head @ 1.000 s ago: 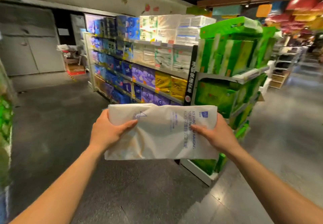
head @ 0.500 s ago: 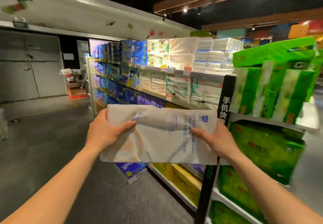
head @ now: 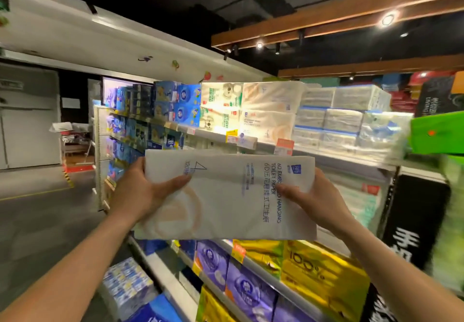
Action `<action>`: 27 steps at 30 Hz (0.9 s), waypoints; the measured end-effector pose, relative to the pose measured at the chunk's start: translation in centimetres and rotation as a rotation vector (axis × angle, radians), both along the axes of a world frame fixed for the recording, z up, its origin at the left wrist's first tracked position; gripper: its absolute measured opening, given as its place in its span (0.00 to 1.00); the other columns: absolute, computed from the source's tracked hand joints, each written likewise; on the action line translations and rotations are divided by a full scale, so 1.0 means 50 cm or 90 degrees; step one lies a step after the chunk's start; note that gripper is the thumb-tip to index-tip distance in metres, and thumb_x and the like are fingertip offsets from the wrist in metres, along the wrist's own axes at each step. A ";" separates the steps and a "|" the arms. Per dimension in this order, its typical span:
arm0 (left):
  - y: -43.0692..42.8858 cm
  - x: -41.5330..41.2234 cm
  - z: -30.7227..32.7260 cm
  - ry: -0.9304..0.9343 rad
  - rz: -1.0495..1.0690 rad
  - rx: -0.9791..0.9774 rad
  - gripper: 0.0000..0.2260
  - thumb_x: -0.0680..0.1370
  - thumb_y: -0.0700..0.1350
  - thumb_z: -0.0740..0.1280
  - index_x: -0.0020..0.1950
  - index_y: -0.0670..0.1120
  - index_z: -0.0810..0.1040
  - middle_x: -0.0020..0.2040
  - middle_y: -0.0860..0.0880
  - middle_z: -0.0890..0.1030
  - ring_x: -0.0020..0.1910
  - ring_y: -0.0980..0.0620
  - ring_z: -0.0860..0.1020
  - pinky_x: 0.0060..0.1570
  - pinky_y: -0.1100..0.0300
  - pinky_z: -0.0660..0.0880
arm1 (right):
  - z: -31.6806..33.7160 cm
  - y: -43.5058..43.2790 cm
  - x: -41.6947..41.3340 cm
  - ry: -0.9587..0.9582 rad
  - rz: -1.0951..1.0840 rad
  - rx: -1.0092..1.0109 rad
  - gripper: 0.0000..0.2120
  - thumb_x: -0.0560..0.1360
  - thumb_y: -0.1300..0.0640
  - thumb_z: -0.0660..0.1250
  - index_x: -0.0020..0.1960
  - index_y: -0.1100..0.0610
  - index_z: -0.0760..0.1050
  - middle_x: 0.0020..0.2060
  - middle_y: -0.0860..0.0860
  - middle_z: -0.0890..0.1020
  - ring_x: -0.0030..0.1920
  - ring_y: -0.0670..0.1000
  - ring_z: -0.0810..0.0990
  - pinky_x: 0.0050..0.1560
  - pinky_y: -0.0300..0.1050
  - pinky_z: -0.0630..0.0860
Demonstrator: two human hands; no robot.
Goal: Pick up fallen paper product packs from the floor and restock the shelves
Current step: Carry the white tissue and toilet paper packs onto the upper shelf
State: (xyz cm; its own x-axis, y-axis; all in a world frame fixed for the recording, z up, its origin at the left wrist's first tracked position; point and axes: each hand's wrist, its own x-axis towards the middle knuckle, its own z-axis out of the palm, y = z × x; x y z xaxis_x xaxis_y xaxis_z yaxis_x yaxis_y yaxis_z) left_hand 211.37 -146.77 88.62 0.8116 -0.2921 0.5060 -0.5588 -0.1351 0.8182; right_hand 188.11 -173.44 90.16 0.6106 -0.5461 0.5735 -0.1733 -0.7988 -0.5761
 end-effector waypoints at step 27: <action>-0.931 0.871 0.362 -0.235 -0.348 -0.167 0.43 0.59 0.70 0.79 0.65 0.47 0.76 0.58 0.50 0.81 0.54 0.50 0.81 0.47 0.56 0.80 | 0.325 -0.567 0.646 -0.179 -0.330 -0.155 0.46 0.66 0.42 0.80 0.74 0.54 0.59 0.61 0.50 0.78 0.59 0.51 0.80 0.60 0.55 0.81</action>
